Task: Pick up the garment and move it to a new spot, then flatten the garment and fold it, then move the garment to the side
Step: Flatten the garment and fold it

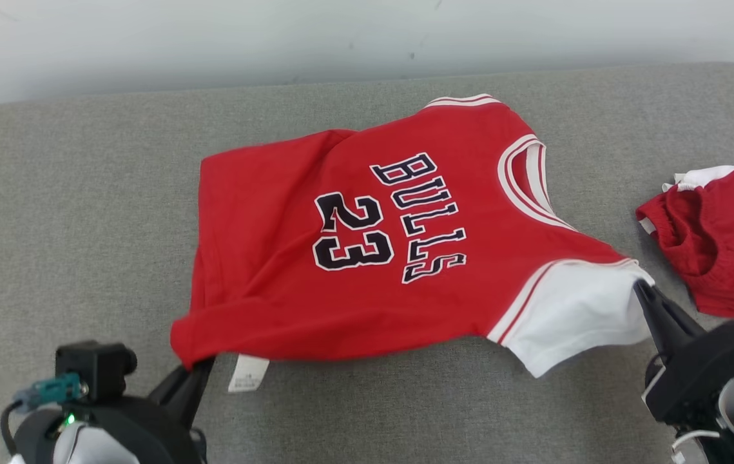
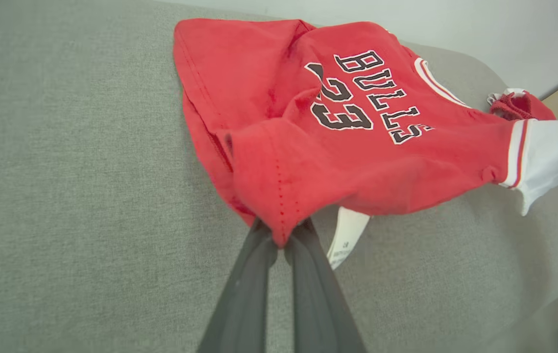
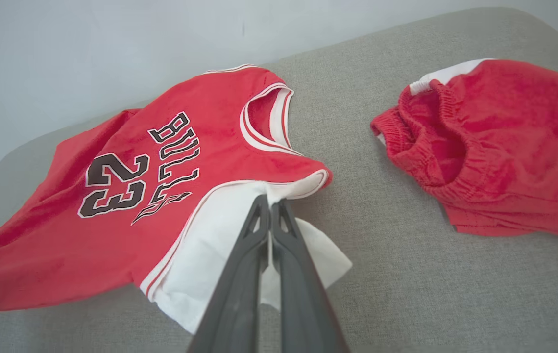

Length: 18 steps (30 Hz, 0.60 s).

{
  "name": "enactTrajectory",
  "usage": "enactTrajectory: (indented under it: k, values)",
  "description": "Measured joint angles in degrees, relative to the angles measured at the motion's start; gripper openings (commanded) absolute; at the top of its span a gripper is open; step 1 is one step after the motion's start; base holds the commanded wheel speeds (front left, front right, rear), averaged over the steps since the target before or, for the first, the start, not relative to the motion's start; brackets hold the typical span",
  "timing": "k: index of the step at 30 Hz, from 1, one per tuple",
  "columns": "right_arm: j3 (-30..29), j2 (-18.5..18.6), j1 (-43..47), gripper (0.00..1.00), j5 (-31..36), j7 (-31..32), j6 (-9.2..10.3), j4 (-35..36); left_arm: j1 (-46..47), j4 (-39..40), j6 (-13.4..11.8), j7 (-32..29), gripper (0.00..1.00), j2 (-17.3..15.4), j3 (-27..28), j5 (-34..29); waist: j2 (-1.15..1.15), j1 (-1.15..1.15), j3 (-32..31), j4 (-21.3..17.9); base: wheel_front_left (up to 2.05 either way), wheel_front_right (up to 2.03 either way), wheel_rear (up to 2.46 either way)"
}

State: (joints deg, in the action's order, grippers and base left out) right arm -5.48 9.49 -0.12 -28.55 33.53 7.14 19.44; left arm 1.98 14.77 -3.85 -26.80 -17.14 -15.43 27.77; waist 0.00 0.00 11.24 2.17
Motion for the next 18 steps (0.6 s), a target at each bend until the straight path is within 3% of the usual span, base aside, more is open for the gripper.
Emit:
enactTrajectory:
  k: [5,10,18]
  values:
    - [-1.27,-1.36,2.15,0.00,-1.75,-0.19,0.00,2.91,-2.76,1.78,0.42,-1.31,0.00,-1.35,0.16,1.98,0.00,0.00,0.12,0.06,0.00,0.00,0.00]
    - [-4.98,-4.35,1.86,0.00,-7.72,-3.41,0.00,11.51,-4.03,7.09,0.43,-0.78,0.00,-0.53,2.46,5.45,0.00,0.00,0.24,0.10,0.00,0.00,0.00]
    - [-7.88,-4.14,-1.54,0.00,-10.69,-5.26,-0.01,19.54,-3.76,13.91,0.42,-0.15,0.00,-2.10,5.83,5.81,0.00,0.00,0.39,-0.67,0.00,0.00,0.00]
